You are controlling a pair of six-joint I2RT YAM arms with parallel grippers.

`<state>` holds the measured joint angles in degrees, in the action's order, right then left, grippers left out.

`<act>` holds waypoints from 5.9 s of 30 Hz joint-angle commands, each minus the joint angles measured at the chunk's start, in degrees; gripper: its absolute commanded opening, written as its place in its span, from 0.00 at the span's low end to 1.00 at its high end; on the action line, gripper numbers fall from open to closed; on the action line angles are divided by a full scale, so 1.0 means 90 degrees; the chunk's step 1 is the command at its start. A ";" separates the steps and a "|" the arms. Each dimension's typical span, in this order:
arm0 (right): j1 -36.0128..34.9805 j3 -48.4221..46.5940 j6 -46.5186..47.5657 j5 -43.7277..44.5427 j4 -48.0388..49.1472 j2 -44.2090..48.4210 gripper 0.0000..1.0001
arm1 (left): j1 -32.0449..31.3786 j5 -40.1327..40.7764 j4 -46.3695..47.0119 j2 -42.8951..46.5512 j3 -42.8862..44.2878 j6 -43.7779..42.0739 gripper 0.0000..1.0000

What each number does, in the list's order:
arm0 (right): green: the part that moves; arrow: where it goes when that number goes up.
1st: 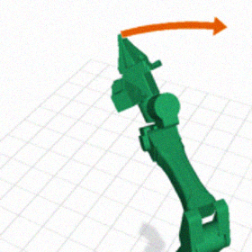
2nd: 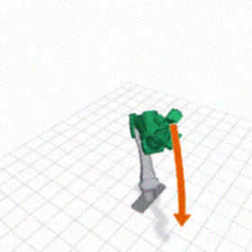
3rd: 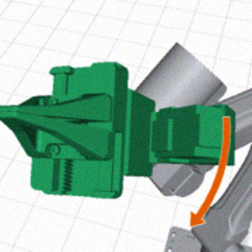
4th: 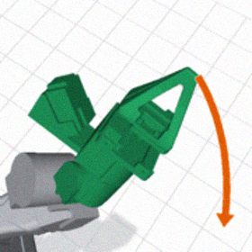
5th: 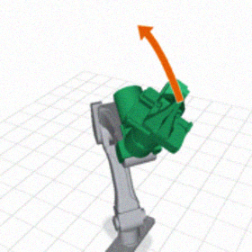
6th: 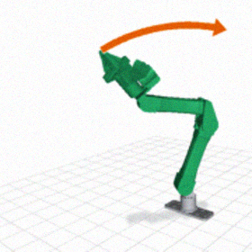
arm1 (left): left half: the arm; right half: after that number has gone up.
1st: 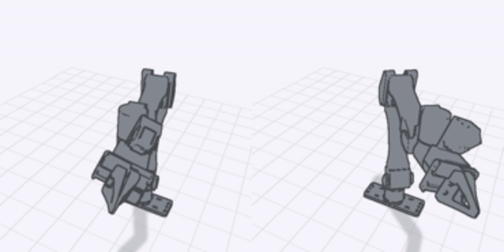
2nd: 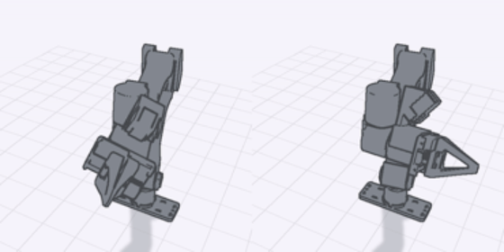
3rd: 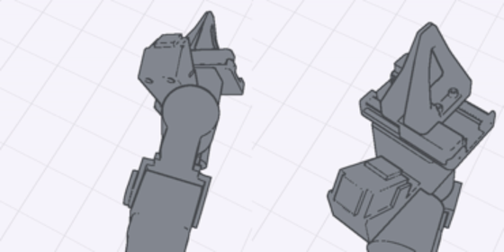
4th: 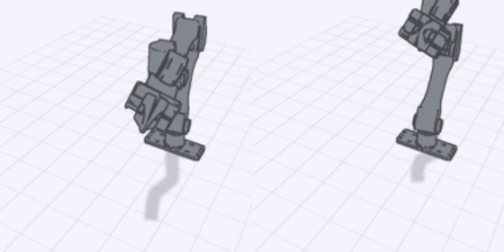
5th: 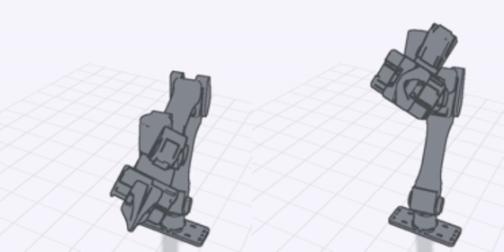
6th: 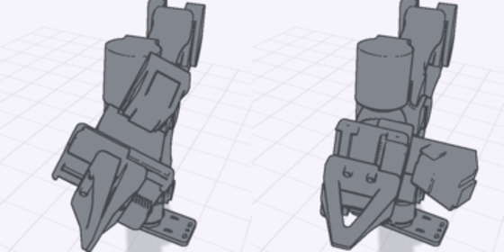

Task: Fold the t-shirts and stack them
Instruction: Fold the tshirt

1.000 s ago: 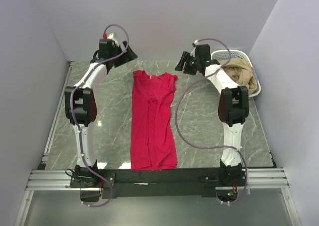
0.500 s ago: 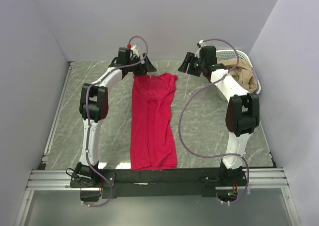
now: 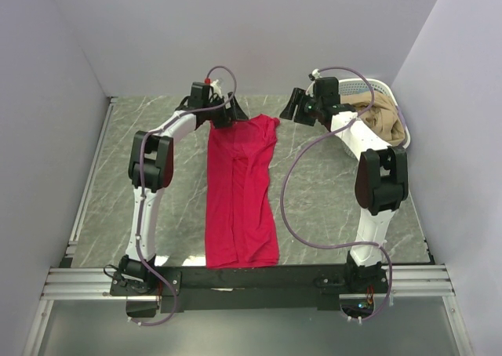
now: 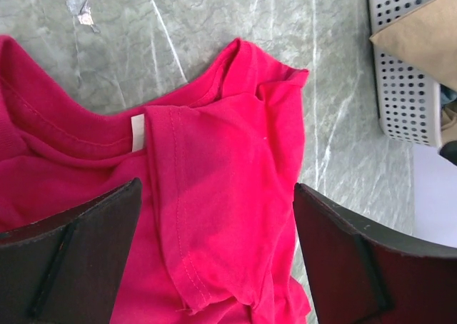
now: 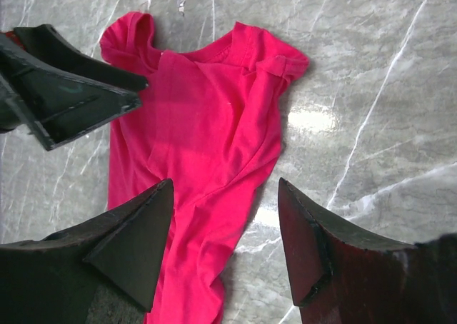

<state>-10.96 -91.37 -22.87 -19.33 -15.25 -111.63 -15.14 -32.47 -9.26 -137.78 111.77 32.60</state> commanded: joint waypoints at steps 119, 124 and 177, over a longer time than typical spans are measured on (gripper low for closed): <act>-0.1614 0.4605 0.0061 -0.0371 -0.0894 0.3146 0.61 | -0.0603 -0.0210 0.1342 0.0642 -0.0838 0.0479 0.85; -0.1751 0.4820 -0.0007 -0.0391 -0.0699 0.3059 0.60 | -0.0652 -0.0455 0.1448 0.0250 -0.0680 0.0587 0.84; -0.2337 0.5397 -0.0603 0.0878 -0.0805 0.2824 0.15 | -0.0506 -0.0064 0.1048 0.0074 -0.0534 0.0245 0.85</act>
<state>-31.53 -43.40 -27.53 -17.41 -17.96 -88.77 -20.36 -33.10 -0.69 -137.45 104.79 36.18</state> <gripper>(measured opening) 0.135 0.846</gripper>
